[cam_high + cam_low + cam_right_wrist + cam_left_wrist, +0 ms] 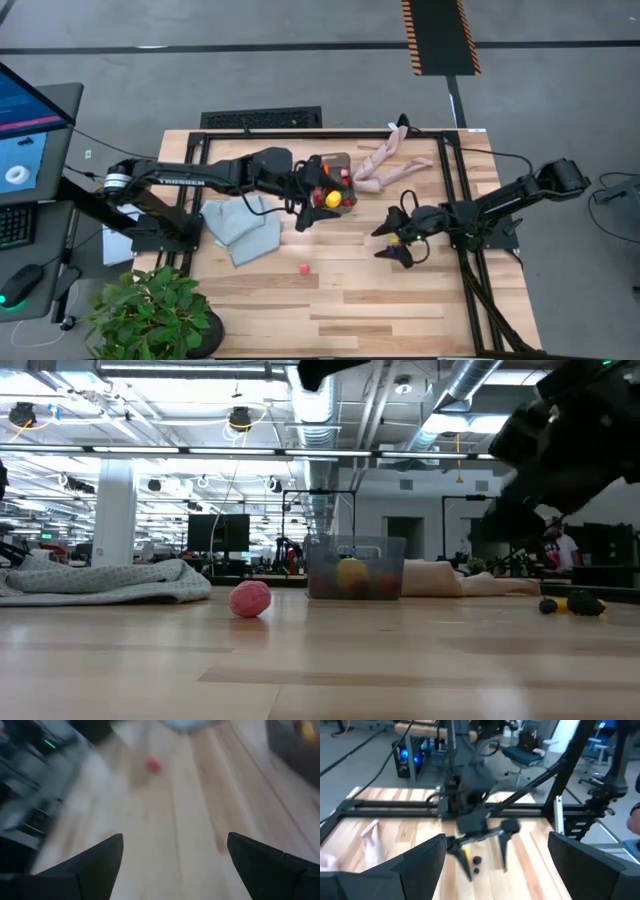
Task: Pick and placing Produce into tupperware
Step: Put the blueberry into the black bin
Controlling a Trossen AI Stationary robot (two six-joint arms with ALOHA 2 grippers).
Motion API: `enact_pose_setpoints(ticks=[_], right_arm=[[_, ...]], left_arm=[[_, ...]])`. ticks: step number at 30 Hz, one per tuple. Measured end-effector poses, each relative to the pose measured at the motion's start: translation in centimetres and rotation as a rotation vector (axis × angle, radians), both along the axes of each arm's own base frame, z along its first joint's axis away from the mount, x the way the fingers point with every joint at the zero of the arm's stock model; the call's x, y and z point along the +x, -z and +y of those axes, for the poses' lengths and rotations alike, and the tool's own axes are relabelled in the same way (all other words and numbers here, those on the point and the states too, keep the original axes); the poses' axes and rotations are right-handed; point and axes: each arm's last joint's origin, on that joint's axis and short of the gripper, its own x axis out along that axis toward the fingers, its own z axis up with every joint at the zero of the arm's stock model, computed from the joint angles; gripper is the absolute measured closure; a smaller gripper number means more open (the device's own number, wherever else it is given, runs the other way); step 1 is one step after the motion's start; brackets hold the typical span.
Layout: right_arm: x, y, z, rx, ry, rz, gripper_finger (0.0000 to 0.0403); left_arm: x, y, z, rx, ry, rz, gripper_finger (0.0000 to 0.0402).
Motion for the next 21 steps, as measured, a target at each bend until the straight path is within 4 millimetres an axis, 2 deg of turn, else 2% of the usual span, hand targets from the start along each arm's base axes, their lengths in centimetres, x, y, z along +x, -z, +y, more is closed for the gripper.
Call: enact_pose_setpoints(ticks=[6, 12, 17, 21], right_arm=[[-0.4, 0.2, -1.2, -0.038, 0.157, 0.349, 0.0029], [-0.1, -1.8, -1.2, -0.044, 0.199, 0.528, 0.0050], [0.1, -4.1, -1.0, 0.006, 0.215, 0.644, 0.0069], [0.6, -5.3, -0.7, 0.082, 0.186, 0.632, 0.0073]], left_arm=[[-1.5, -1.7, -1.3, 0.028, 0.040, -0.047, 0.0062], [-3.4, -2.8, -2.0, 0.059, 0.013, -0.067, 0.0062], [-5.3, -1.5, -2.1, 0.036, -0.016, -0.095, 0.0062], [-7.1, -0.9, -2.0, 0.002, -0.026, -0.170, 0.0062]])
